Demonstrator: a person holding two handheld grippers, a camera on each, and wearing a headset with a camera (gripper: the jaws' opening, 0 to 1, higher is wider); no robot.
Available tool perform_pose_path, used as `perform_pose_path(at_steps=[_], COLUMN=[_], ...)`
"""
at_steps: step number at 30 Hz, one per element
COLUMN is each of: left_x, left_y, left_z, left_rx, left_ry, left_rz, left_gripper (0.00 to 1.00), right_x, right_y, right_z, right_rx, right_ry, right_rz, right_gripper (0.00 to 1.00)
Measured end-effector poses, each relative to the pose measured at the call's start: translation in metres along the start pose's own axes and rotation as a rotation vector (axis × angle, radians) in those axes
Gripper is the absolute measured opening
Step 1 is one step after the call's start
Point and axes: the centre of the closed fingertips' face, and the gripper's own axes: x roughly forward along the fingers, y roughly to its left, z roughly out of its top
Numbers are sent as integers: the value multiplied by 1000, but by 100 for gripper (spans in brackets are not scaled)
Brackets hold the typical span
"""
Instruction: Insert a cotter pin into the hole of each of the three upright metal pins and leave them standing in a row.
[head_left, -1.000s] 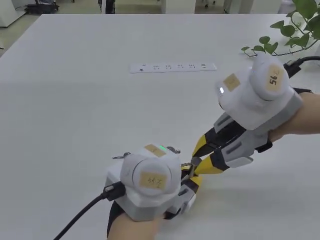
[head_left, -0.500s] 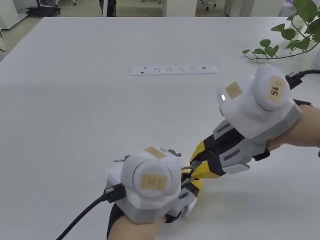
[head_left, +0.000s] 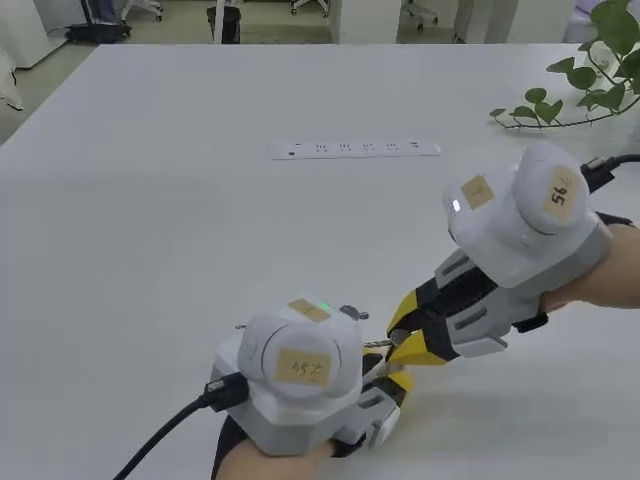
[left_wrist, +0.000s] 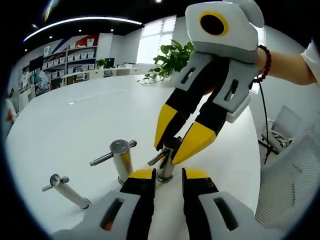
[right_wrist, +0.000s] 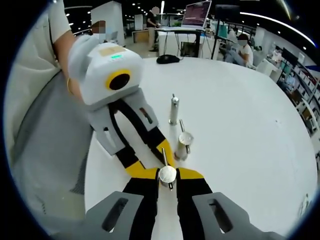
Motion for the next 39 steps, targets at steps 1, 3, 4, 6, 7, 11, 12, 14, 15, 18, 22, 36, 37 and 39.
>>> perform_pose_path(at_steps=[1, 3, 4, 6, 7, 11, 12, 14, 15, 18, 22, 36, 37, 39], left_x=[-2, -5, -7, -11, -14, -22, -25, -30, -31, -39, -45, -58, -59, -62], left_y=[0, 1, 1, 1, 1, 1, 1, 2, 2, 3, 4, 4, 4, 4], left_z=[0, 0, -1, 0, 0, 2, 3, 3, 4, 5, 7, 11, 11, 12], left_rx=[1, -2, -1, 2, 2, 6, 7, 2, 0, -6, -8, -20, -21, -20], left_ry=[2, 5, 6, 6, 5, -4, -6, -12, -14, -25, -32, -54, -55, -59], left_rz=[0, 1, 1, 1, 2, -1, -3, -2, -2, 1, 3, 6, 6, 7], left_gripper=[20, 21, 21, 22, 22, 23, 24, 25, 25, 26, 26, 28, 28, 28], right_x=[-1, -4, -5, -6, -7, -11, -11, -12, -13, -14, -15, -16, -16, -16], right_y=[-1, -4, -5, -10, -11, -14, -15, -18, -20, -23, -27, -32, -32, -32], right_z=[0, 1, 1, -2, -2, -4, -5, -7, -9, -12, -14, -20, -20, -20], right_rx=[1, 14, 10, 12, 12, 21, 19, 23, 24, 27, 31, 43, 44, 45], right_ry=[-2, -4, -5, 0, 2, 6, 9, 14, 15, 22, 29, 32, 32, 33], right_rz=[-3, -9, -13, -19, -24, -33, -36, -42, -45, -54, -62, -71, -70, -66], right_gripper=[13, 13, 13, 13, 13, 13, 13, 13, 13, 13, 13, 13, 13, 13])
